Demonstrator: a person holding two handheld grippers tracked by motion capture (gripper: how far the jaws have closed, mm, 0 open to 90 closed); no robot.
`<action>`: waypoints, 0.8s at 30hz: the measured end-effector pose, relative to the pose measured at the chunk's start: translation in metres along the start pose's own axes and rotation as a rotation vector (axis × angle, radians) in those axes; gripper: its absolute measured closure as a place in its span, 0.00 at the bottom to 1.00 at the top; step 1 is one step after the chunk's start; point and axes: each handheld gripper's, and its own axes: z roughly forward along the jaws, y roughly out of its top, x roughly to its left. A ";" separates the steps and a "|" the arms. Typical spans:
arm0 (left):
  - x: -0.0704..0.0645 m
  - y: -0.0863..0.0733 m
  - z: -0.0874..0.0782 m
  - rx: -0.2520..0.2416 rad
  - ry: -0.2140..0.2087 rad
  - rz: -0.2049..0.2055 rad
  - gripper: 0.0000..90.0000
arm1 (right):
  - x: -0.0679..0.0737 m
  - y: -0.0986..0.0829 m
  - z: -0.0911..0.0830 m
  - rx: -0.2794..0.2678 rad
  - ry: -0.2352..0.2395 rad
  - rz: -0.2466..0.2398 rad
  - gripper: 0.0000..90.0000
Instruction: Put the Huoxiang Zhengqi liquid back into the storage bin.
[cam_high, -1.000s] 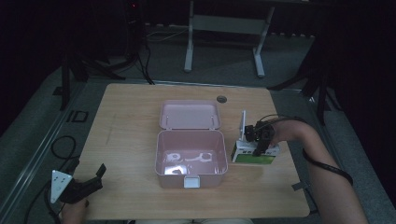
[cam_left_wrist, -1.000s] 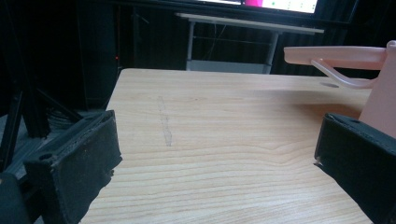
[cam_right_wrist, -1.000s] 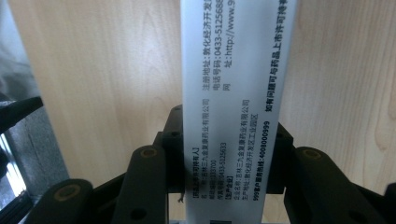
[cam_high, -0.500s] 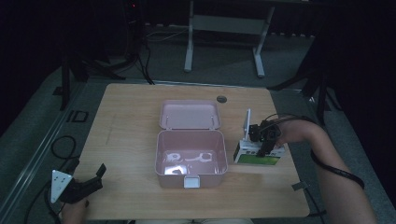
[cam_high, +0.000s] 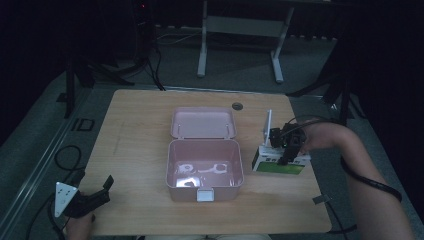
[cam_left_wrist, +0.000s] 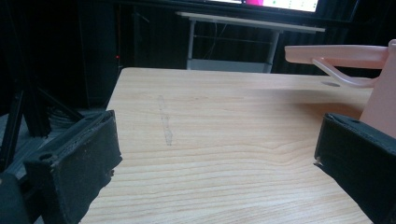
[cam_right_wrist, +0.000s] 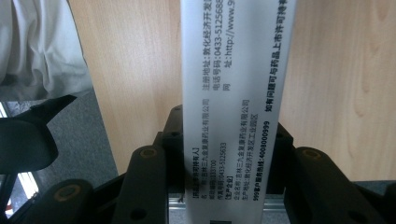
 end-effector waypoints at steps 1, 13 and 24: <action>0.000 0.000 0.000 0.000 0.000 -0.002 0.00 | 0.000 0.001 -0.003 -0.001 0.000 0.002 0.69; 0.000 0.000 0.000 -0.001 -0.002 -0.001 0.00 | -0.001 0.010 -0.040 -0.007 -0.035 0.022 0.69; 0.000 0.000 0.000 -0.002 -0.001 0.000 0.00 | 0.004 0.029 -0.064 -0.013 -0.042 0.028 0.69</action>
